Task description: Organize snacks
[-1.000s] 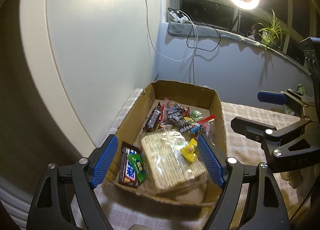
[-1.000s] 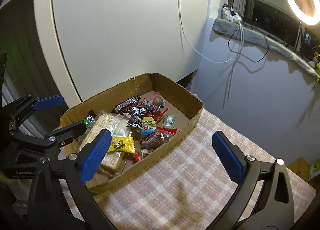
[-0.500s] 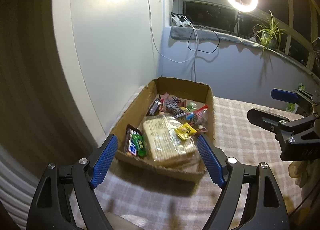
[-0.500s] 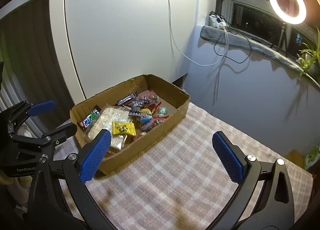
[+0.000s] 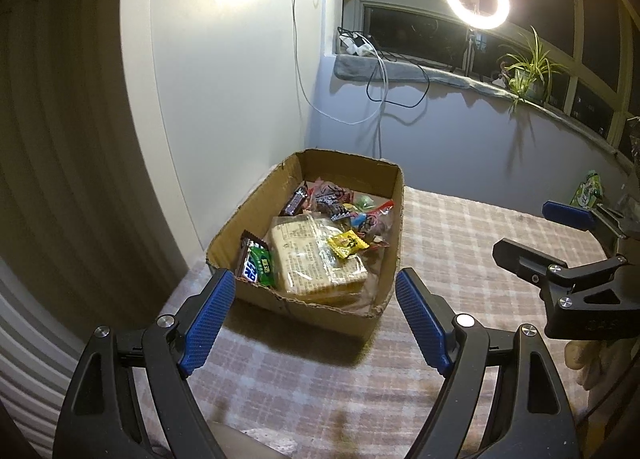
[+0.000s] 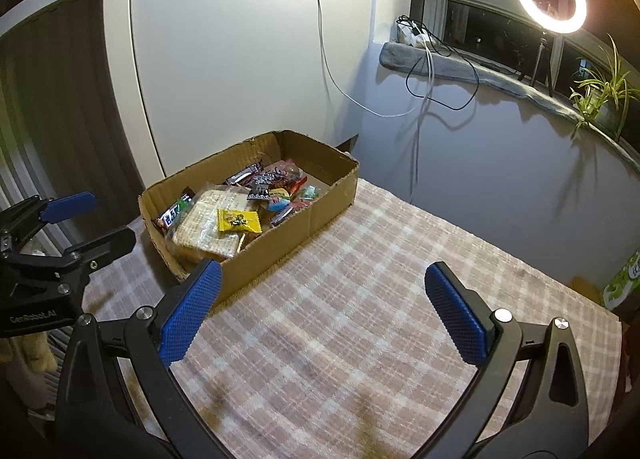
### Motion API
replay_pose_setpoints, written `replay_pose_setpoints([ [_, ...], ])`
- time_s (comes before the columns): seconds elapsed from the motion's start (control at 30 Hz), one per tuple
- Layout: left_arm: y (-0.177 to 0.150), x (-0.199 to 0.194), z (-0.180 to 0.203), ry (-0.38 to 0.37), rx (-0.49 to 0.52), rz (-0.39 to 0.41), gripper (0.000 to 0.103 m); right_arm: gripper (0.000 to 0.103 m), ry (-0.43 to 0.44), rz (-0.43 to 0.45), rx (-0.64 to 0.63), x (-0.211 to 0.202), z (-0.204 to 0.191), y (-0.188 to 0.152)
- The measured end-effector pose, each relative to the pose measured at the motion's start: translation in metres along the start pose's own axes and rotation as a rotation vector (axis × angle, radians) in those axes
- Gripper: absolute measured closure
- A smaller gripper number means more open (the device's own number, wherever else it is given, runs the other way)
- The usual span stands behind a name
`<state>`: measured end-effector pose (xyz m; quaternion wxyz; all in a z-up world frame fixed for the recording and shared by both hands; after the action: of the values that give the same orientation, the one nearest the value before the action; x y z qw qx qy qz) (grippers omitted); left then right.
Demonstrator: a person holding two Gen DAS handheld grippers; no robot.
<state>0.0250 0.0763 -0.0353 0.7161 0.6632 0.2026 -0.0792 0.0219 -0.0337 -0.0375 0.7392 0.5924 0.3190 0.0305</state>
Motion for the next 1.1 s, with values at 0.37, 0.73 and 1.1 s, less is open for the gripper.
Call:
replay_pose_setpoints([
  [0.37,0.0015,-0.0033,0.0036,0.002,0.005,0.006,0.020,0.000,0.000,0.002,0.002,-0.0036,-0.0003,-0.0013],
  [0.73,0.0026,-0.0050,0.0064,0.000,0.006,0.009,0.020,0.000,0.000,0.000,0.004,-0.0050,-0.0005,-0.0021],
  [1.1,0.0022,-0.0060,0.0076,0.001,0.008,0.010,0.020,0.000,-0.001,0.000,0.004,-0.0069,-0.0001,-0.0039],
])
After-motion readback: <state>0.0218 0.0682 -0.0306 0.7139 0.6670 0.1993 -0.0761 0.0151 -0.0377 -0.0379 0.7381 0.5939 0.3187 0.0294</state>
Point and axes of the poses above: each gripper's, at about its wrist camera, not at the fingertips, and x roughly the way its jaws point, z to its right, y to its top, the point moved 3 cm from there along x, roughly the way its jaws point, and after that the axes turned 14 degrees about z, right-handed, at the moved point
